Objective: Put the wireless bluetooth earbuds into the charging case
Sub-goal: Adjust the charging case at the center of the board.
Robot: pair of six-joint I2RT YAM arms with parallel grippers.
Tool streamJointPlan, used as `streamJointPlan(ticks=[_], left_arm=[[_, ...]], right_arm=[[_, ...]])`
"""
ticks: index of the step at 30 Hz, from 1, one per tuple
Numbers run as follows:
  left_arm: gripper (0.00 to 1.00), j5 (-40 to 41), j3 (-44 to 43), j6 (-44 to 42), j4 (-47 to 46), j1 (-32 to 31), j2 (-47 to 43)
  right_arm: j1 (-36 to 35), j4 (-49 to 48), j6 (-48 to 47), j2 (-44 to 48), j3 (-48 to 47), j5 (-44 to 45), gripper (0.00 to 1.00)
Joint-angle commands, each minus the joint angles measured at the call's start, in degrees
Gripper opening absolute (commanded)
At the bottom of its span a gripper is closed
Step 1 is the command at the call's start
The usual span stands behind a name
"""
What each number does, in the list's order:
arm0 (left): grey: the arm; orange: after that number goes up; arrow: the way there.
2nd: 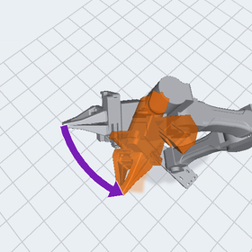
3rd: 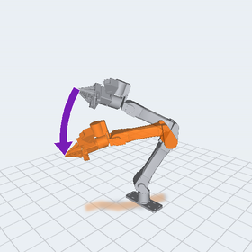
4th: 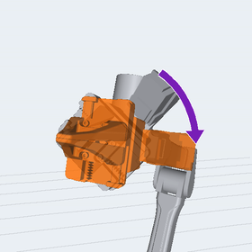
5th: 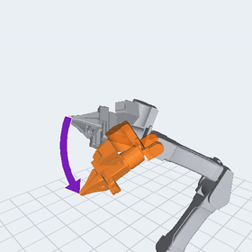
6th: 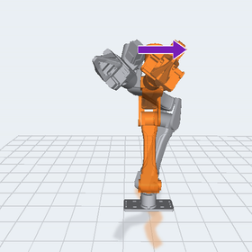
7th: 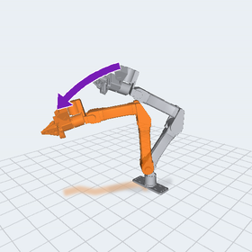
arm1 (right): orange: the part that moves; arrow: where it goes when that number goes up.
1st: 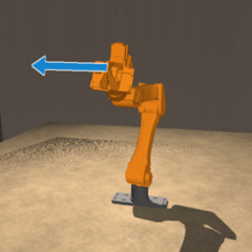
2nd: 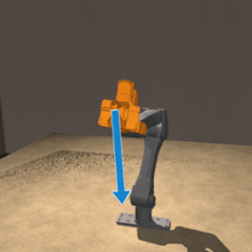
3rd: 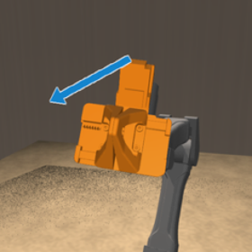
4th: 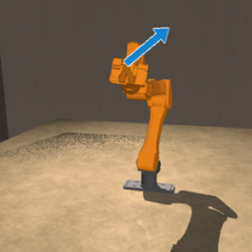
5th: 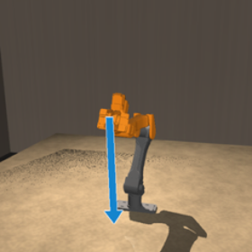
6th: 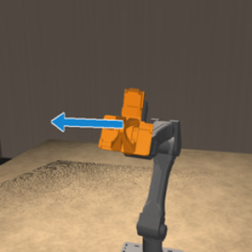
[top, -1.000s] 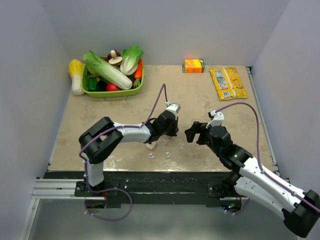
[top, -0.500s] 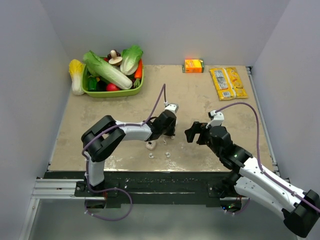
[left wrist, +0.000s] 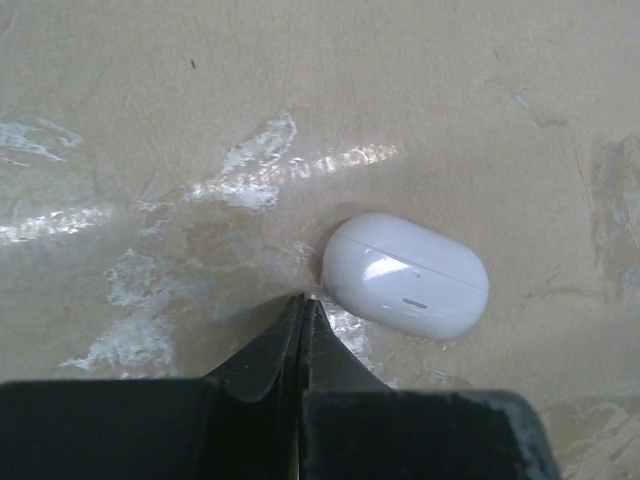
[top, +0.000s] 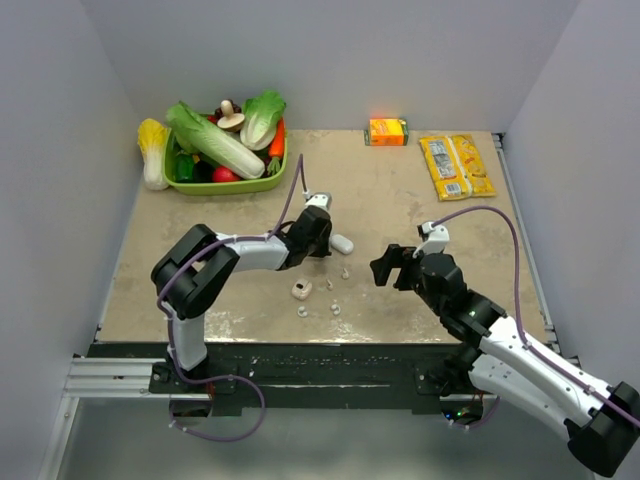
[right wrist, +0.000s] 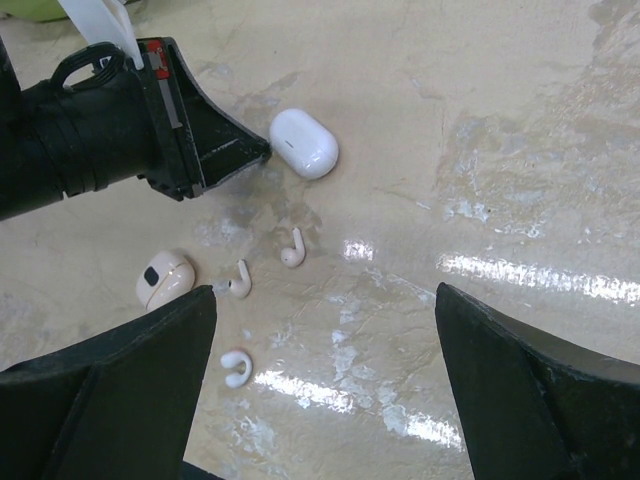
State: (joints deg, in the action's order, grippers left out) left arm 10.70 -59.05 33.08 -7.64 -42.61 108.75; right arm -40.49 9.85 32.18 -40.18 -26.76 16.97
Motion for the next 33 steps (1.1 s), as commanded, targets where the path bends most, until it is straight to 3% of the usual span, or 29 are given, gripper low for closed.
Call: streamJointPlan(ticks=[1, 4, 7, 8, 9, 13, 17, 21, 27, 33], left_arm=[[0.0, 2.66, -1.42, -3.11, 5.26, 1.21, -2.31], [0.0, 3.62, 0.41, -3.72, 6.58, 1.21, -5.29], [0.38, 3.28, 3.76, -4.78, 6.67, 1.21, -9.6], [0.68, 3.62, 4.46, -4.95, 6.67, 1.13, -11.7], [0.86, 2.93, 5.6, -5.56, 6.32, 0.95, -12.76], [0.91, 0.91, 7.01, -9.17, 4.83, 0.42, -17.24], [0.95, -10.31, 7.45, -18.46, -0.87, 0.51, -18.57], [0.96, -15.7, 12.45, -24.72, -14.03, 0.51, -20.42], [1.0, -24.14, 3.87, -32.82, -4.85, 1.39, -14.8], [1.0, -20.2, 1.39, -28.87, -4.49, 1.39, -9.61]], right_arm=[[-0.12, -0.88, 0.69, 0.81, 0.22, 0.17, 0.93], [-0.12, -1.06, 0.6, 0.72, 0.31, -0.1, 0.94], [-0.12, -1.58, 0.25, 0.46, 0.31, -0.54, 0.94], [-0.2, -1.58, 0.16, 0.37, 0.22, -0.97, 0.94], [-0.2, -1.93, 0.07, 0.2, 0.31, -0.98, 0.94], [-0.12, -1.85, -0.28, -0.07, 0.05, -1.06, 0.94], [-0.2, -1.32, -0.19, 0.45, -0.13, -1.33, 0.94], [-0.2, -0.62, -0.28, 1.51, -0.39, -1.5, 0.94], [-0.2, 0.0, -0.02, 2.74, -0.31, -1.85, 0.94], [-0.12, -0.26, -0.02, 2.65, -0.31, -1.85, 0.94]])
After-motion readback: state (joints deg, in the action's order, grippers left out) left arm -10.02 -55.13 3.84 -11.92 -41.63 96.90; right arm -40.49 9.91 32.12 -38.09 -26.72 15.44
